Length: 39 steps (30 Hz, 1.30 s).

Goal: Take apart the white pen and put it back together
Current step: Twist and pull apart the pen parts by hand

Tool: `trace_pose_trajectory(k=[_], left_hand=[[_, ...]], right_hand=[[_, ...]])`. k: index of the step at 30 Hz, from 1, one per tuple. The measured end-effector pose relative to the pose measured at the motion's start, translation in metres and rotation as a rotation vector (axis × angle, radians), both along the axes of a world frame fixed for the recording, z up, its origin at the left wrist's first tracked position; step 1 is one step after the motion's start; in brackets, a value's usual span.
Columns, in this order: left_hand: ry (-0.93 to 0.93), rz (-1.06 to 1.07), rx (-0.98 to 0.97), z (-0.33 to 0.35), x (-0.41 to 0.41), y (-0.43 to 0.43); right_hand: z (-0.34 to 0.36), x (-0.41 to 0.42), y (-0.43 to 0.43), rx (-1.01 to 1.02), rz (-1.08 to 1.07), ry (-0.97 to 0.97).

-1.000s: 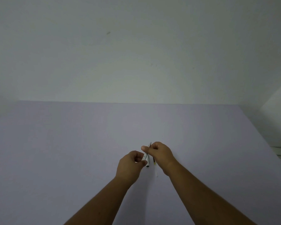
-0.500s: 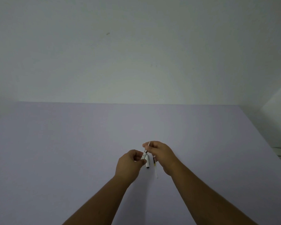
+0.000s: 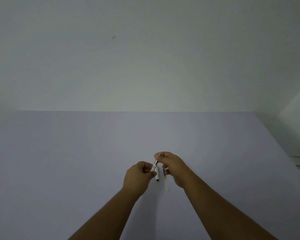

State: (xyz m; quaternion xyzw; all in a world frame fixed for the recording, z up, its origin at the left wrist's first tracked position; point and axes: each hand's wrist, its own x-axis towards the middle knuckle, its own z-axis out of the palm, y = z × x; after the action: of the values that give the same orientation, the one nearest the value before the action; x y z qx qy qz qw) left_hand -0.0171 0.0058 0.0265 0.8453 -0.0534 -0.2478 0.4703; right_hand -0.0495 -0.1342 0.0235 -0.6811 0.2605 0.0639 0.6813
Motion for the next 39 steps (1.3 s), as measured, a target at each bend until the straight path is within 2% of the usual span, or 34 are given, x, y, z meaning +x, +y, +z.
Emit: trace_pose_trajectory(k=[2, 6, 10, 14, 18, 23, 27, 31, 35, 39], left_hand=[[-0.005, -0.006, 0.003, 0.0013, 0.0012, 0.0001], [-0.001, -0.021, 0.013, 0.0023, -0.0013, -0.0006], [0.019, -0.007, 0.011, 0.0021, 0.0001, 0.0008], [0.009, -0.014, 0.023, 0.0033, -0.0019, -0.0001], [0.025, -0.007, 0.012, 0.0039, -0.0016, 0.0010], [-0.006, -0.025, 0.027, 0.0048, -0.0034, -0.0012], [0.005, -0.011, 0.012, 0.0053, -0.0033, -0.0006], [0.001, -0.022, 0.020, 0.0056, -0.0057, -0.0001], [0.026, -0.004, 0.010, 0.0048, -0.0052, 0.0012], [0.009, -0.018, 0.019, 0.0054, -0.0069, 0.0000]], right_hand=[[0.0006, -0.0010, 0.0000, -0.001, 0.017, -0.021], [0.0007, 0.0001, 0.0015, -0.110, 0.007, 0.059], [0.0000, 0.0000, 0.0005, 0.017, 0.017, 0.000], [-0.0001, 0.0018, 0.0024, -0.167, 0.008, 0.070], [0.0021, -0.0008, 0.0029, -0.049, 0.024, 0.005], [0.0015, -0.0001, 0.0020, -0.156, 0.001, 0.009], [0.0031, -0.0029, -0.0004, -0.029, 0.011, -0.045], [0.0005, -0.0020, 0.0008, -0.146, -0.017, 0.015], [0.0004, -0.0047, 0.0014, -0.029, -0.012, -0.031], [-0.0007, -0.0015, 0.0013, -0.125, -0.027, 0.007]])
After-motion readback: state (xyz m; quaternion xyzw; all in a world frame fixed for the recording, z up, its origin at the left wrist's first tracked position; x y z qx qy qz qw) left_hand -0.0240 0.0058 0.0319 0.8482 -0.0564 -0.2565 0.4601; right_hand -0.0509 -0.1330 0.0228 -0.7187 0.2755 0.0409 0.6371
